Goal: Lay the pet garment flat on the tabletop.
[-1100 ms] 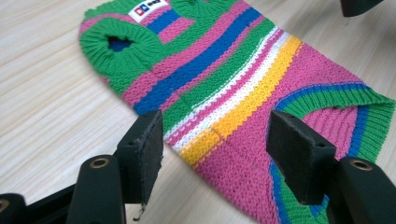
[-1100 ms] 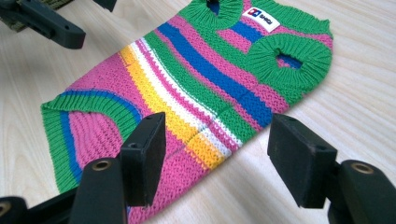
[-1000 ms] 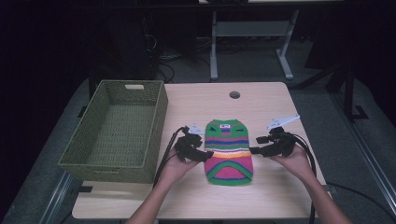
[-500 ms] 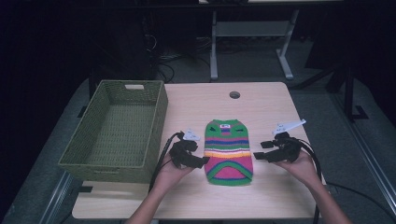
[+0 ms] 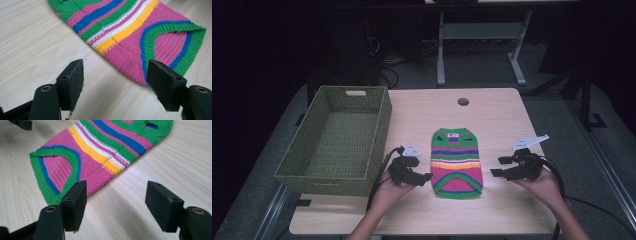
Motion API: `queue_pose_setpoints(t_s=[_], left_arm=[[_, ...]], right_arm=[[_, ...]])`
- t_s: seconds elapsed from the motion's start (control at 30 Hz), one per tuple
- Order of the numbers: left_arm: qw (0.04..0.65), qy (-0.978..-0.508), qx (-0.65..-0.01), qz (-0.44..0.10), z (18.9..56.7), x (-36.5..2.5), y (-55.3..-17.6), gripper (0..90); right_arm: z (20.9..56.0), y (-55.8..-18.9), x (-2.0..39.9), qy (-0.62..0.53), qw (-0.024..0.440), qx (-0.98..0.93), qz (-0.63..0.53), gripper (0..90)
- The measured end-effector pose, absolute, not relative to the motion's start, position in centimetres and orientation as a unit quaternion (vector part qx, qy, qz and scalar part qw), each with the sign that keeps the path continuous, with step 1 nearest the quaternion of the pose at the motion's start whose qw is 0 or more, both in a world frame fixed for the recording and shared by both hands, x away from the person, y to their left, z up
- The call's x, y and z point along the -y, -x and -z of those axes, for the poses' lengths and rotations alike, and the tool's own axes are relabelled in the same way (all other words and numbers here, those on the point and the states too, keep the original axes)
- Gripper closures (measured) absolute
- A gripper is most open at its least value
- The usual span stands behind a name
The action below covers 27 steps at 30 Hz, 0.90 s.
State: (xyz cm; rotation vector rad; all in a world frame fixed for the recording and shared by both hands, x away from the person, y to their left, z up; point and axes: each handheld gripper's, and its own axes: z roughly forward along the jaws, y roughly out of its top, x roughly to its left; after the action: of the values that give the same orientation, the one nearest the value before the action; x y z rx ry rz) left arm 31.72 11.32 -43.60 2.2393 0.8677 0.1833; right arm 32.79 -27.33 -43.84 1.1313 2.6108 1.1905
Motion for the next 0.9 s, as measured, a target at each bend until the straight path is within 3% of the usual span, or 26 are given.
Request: queue_pose_setpoints(t_s=[0.9], left_arm=[[0.368, -0.869, -0.318, -0.084, 43.9, -13.9, -27.1, 29.2]], right_arm=[[45.9, -27.7, 31.4, -0.389, 0.048, -0.830, -0.396, 31.8]])
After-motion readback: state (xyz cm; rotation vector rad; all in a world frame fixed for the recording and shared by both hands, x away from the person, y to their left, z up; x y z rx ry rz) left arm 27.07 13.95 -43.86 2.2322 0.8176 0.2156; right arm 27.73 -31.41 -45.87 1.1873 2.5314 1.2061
